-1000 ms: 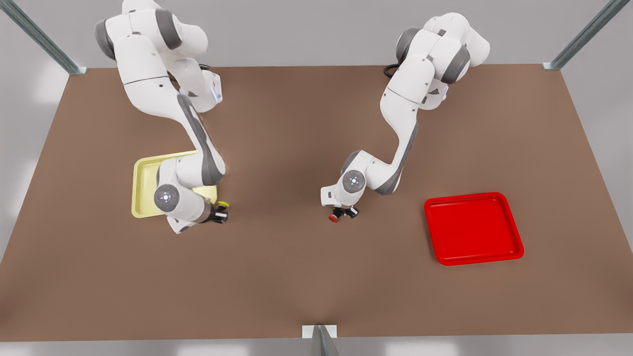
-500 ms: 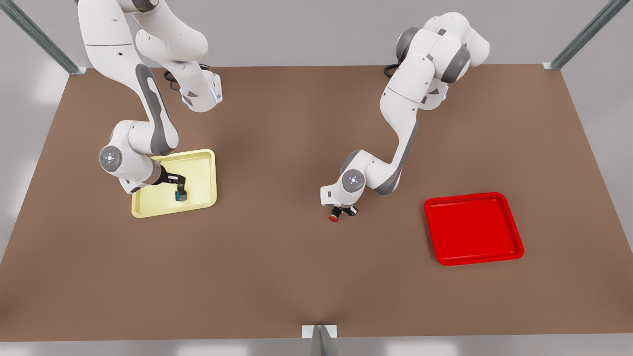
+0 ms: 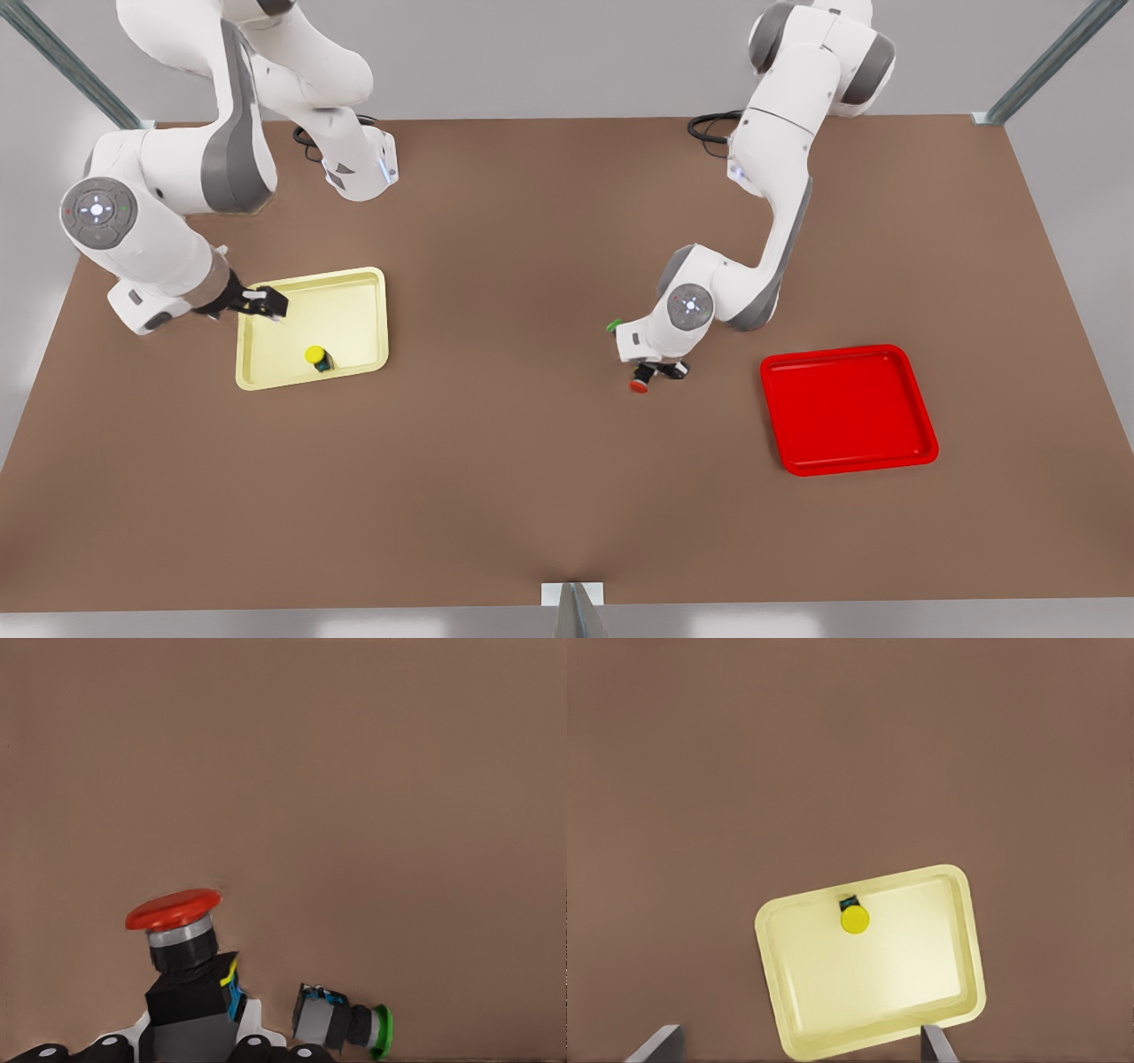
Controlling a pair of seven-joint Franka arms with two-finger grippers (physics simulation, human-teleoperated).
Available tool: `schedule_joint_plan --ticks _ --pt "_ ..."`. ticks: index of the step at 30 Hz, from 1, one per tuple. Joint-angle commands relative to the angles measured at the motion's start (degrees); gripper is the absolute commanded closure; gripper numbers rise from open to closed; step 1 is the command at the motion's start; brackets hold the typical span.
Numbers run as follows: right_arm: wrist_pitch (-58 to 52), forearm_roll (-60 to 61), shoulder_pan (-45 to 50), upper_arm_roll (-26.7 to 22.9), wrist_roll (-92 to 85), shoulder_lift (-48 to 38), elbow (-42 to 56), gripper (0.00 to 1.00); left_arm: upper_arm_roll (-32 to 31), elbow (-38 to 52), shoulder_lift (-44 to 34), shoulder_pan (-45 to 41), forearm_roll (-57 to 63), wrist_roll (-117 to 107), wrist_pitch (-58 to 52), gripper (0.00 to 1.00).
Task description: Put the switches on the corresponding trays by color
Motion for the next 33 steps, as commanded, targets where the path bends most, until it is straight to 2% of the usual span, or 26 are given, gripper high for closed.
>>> schedule_joint_plan --ticks 1,10,17,26,27,33 --pt "-0.37 0.02 -0.03 0.58 0.0 -0.36 0.13 0.0 0.0 -0.64 -0.84 0.46 -2.49 0.03 -0.23 0.49" --pt "-0.81 -0.24 0.14 0.32 1.14 1.4 1.18 0.0 -0.09 -2.84 -8.14 17.16 -1.87 2.14 -8.93 0.49" --pt "-0.28 -0.16 0.14 0.32 1.23 2.19 0.83 0.0 -0.09 -2.4 -4.98 30.78 2.08 10.4 -8.49 0.47" --pt "-0.19 -0.24 0.23 0.32 1.23 2.45 0.83 0.0 0.26 -0.12 2.05 31.4 3.75 10.93 -1.99 0.46" --pt "-0.19 -0.16 0.23 0.32 1.23 2.45 0.83 0.0 0.26 -0.12 2.05 31.66 3.75 9.96 -1.9 0.01" --pt "-0.19 -0.16 0.41 0.32 1.23 2.63 0.83 0.0 0.26 -0.12 1.79 31.49 3.84 7.15 -2.08 0.0"
